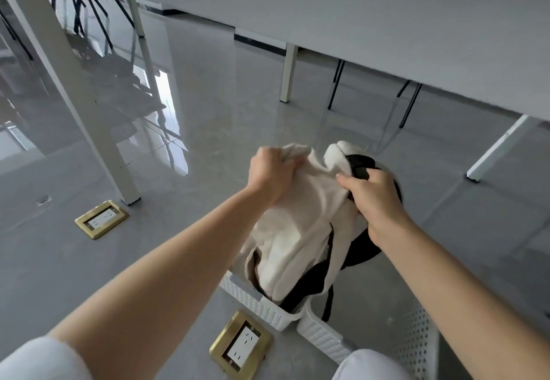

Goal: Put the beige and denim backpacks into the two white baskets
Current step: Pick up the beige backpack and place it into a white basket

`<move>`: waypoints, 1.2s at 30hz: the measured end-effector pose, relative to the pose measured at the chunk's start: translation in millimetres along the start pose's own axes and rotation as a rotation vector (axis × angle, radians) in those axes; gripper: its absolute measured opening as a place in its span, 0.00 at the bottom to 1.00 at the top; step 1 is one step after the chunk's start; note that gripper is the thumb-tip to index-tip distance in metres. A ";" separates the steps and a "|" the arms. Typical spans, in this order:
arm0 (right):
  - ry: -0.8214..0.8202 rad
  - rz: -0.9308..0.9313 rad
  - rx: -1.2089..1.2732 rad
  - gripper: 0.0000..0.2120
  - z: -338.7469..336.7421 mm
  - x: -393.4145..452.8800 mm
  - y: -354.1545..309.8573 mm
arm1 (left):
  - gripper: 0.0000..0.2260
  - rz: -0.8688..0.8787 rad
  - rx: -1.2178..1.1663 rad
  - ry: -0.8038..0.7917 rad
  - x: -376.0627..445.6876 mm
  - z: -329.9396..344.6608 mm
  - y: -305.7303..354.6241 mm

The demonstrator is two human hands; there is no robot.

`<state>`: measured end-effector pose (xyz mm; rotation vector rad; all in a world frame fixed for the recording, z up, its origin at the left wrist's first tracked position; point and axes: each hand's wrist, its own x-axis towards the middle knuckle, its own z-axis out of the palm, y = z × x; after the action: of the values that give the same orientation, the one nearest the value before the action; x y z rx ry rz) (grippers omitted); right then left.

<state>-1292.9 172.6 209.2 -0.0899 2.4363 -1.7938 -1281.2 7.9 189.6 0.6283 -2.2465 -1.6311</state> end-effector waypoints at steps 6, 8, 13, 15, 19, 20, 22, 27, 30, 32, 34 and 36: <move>0.088 -0.170 -0.121 0.19 3.3 1.0 -30.0 | 0.17 0.116 -0.064 0.163 19.8 -24.5 4.5; 0.062 -0.102 0.037 0.15 2.9 2.1 -38.5 | 0.19 0.067 -0.069 0.240 28.5 -39.7 -4.4; -0.062 -0.001 0.202 0.12 10.0 1.7 -47.7 | 0.24 -0.048 0.058 0.274 32.5 -74.4 -27.5; -0.117 0.098 0.256 0.12 16.3 2.7 -42.2 | 0.17 -0.022 0.132 0.271 32.0 -76.6 -30.2; -0.184 0.268 0.411 0.14 22.1 4.2 -31.9 | 0.20 0.005 0.396 0.238 21.1 -78.3 -25.7; -0.168 0.246 0.401 0.14 25.5 5.9 -28.5 | 0.20 0.020 0.335 0.127 16.4 -79.5 -20.6; -0.124 0.160 0.348 0.13 33.1 4.2 -27.7 | 0.21 -0.019 0.091 -0.239 -1.2 -80.1 -5.1; -0.142 -0.072 0.193 0.11 46.3 1.0 -39.2 | 0.29 0.104 0.767 -0.435 -26.3 -47.2 -6.4; -0.246 -0.223 -0.074 0.12 44.5 8.9 -40.3 | 0.09 0.105 0.542 -0.198 -22.9 -41.6 -23.7; -0.202 -0.268 -0.187 0.11 31.1 20.5 -36.1 | 0.06 0.039 0.306 -0.189 -21.8 -46.4 -29.9; -0.064 -0.267 -0.356 0.11 12.2 39.7 -20.4 | 0.03 -0.015 0.129 -0.220 -22.9 -56.9 -32.9; -0.026 -0.162 -0.703 0.25 -6.2 63.2 7.3 | 0.03 -0.073 0.009 -0.247 -23.0 -69.4 -34.4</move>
<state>-1356.2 173.4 200.4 -0.3714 2.9788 -0.8808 -1222.3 -46.4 179.2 0.5423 -2.4293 -1.8234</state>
